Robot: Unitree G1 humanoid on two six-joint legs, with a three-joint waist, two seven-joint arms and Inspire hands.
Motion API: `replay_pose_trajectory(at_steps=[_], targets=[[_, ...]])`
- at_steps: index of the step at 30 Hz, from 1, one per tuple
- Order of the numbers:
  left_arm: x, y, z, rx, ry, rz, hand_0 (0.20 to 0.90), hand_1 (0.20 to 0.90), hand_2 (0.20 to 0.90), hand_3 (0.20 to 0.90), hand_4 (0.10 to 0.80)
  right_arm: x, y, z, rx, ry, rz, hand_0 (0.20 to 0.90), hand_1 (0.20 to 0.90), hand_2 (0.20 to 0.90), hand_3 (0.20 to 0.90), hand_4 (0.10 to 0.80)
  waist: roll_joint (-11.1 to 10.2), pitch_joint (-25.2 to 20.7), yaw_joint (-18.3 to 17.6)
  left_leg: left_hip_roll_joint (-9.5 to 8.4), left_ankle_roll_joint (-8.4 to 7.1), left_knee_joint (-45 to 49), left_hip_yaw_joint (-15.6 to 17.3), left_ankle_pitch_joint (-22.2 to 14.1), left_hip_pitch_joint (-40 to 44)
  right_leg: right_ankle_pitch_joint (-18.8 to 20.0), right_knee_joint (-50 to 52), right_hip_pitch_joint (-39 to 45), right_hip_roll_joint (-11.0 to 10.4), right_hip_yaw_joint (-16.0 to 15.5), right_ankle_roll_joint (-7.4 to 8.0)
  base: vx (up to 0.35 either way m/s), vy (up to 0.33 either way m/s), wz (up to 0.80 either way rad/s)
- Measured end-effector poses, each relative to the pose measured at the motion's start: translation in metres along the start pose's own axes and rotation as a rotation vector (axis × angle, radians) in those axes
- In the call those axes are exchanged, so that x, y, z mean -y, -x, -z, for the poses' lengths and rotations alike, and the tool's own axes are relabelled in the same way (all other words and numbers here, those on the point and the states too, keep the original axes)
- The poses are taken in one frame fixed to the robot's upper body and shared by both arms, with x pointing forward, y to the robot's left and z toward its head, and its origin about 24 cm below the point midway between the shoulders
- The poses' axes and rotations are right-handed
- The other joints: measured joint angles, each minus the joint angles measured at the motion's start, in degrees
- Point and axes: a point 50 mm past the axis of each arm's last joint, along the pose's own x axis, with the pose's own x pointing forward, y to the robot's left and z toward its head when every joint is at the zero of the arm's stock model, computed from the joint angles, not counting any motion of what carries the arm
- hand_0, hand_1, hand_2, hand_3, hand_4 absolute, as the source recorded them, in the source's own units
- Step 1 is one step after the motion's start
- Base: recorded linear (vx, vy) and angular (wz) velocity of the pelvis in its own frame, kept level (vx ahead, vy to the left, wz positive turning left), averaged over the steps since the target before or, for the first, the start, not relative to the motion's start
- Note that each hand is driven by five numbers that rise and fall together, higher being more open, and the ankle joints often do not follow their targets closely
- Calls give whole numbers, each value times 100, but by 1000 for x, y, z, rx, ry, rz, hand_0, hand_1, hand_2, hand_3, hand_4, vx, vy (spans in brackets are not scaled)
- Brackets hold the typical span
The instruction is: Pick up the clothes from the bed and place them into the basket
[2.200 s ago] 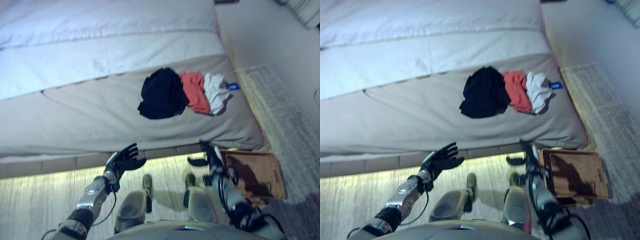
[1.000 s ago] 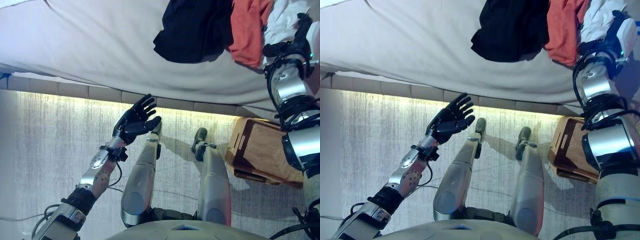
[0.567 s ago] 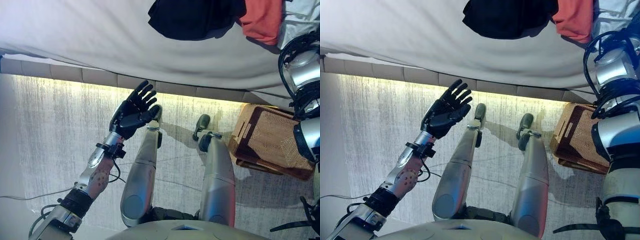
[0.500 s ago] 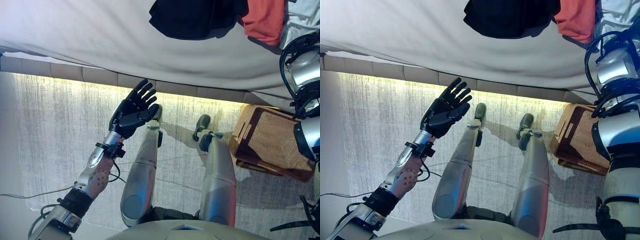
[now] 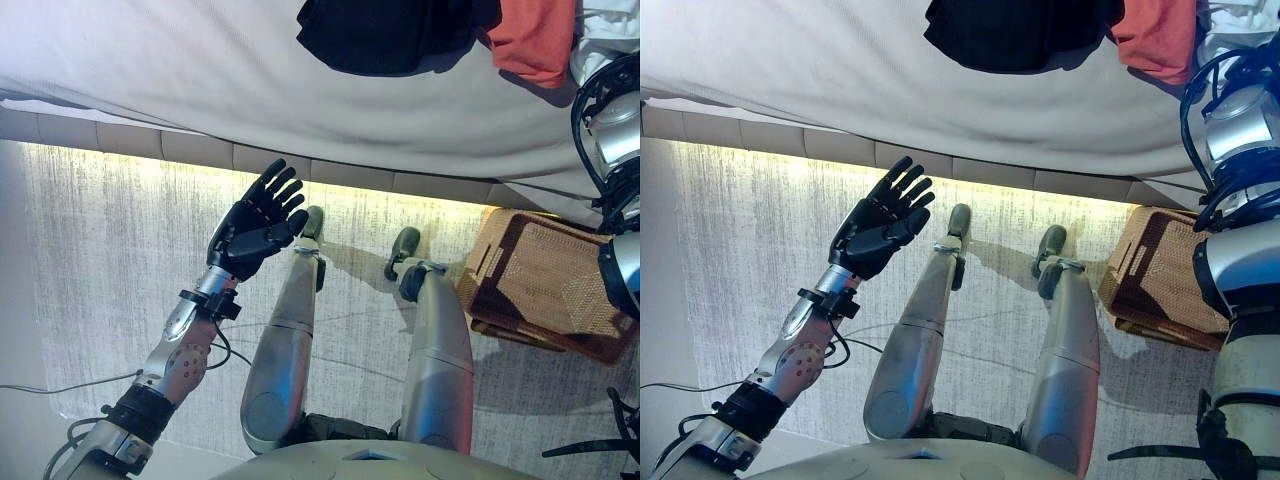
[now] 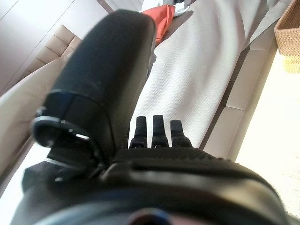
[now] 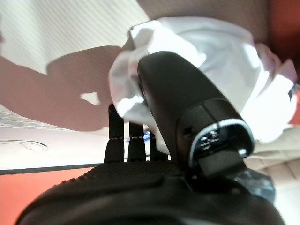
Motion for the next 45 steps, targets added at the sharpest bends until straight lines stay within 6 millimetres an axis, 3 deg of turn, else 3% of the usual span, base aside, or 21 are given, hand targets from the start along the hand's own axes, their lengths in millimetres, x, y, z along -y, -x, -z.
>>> replay_pose_trajectory(at_steps=[4,8,14,18,22,25,26,29,32,34,38,45], targets=[[0,1,1,-3,2,11,900,900,900,900,800,-3,2,1,32,-11,4,300,300,300,200,100,2,2,-15,1,102,-15,91,-83,390,-25,-111,401,-14,68,5,-49,164,-11],[0,1,2,-6,3,14,900,900,900,900,800,-2,2,-2,66,-27,8,300,300,300,200,100,2,2,-58,3,89,-117,212,-125,751,-28,-281,740,-33,143,10,-22,213,-14],[0,-2,7,-14,19,-1,900,900,900,900,800,-8,7,7,91,-82,-3,300,300,300,200,100,2,1,-168,2,185,-606,595,-116,1774,163,-948,1694,-69,361,108,-49,217,-22],[2,-8,13,-10,45,-23,900,900,900,900,800,-12,13,22,82,-125,3,300,300,300,200,100,-4,-4,-318,13,261,-1111,793,-67,2445,263,-1585,2352,-111,400,185,30,195,-17],[0,-12,16,-12,50,-48,900,900,900,900,800,-16,19,36,88,-137,-6,300,300,300,200,100,-31,-23,-538,-14,374,-1449,1049,-70,3074,627,-2177,3012,-140,489,421,64,119,-25],[-1,-14,15,-10,57,-75,900,900,900,900,800,-17,28,55,81,-181,-11,300,300,300,200,100,-70,-37,-668,-20,396,-1774,1195,-75,3580,836,-2618,3518,-111,556,550,139,111,-24],[-4,-12,18,-29,61,-97,900,900,900,900,800,-20,35,71,65,-174,-26,300,300,300,200,100,-82,-45,-703,-19,395,-2004,1244,-74,3956,915,-2893,3889,-95,570,616,188,86,-29],[-16,-3,20,-40,55,-155,900,900,900,900,800,-26,52,104,30,-145,-54,300,300,300,200,100,-280,-536,-782,-9,403,-2392,1354,-63,4159,993,-3268,4013,-38,701,677,125,37,-25],[-27,1,20,-57,48,-208,900,900,900,900,800,-27,63,128,12,-86,-67,300,300,300,200,100,-431,-728,-1022,9,393,-2850,1470,-14,4716,1142,-3813,4551,18,724,674,93,36,-22],[-30,9,29,-90,37,-233,900,900,900,900,800,-31,79,146,-4,-56,-88,300,300,300,200,100,-520,-1138,-1146,13,393,-3093,1543,-12,4856,1168,-4049,4647,46,795,700,60,35,-19],[-31,13,38,-117,60,-258,900,900,900,900,800,-44,109,169,-24,-20,-159,300,300,300,200,100,-647,-1447,-1364,64,392,-3398,1713,-12,5259,1245,-4404,4979,144,926,666,43,26,-26],[-31,19,49,-129,69,-285,900,900,900,900,800,-49,162,217,-137,15,-225,300,300,300,200,100,-643,-1568,-1683,95,390,-3743,1975,-11,5686,1247,-4511,5148,246,1212,665,20,24,-20]])
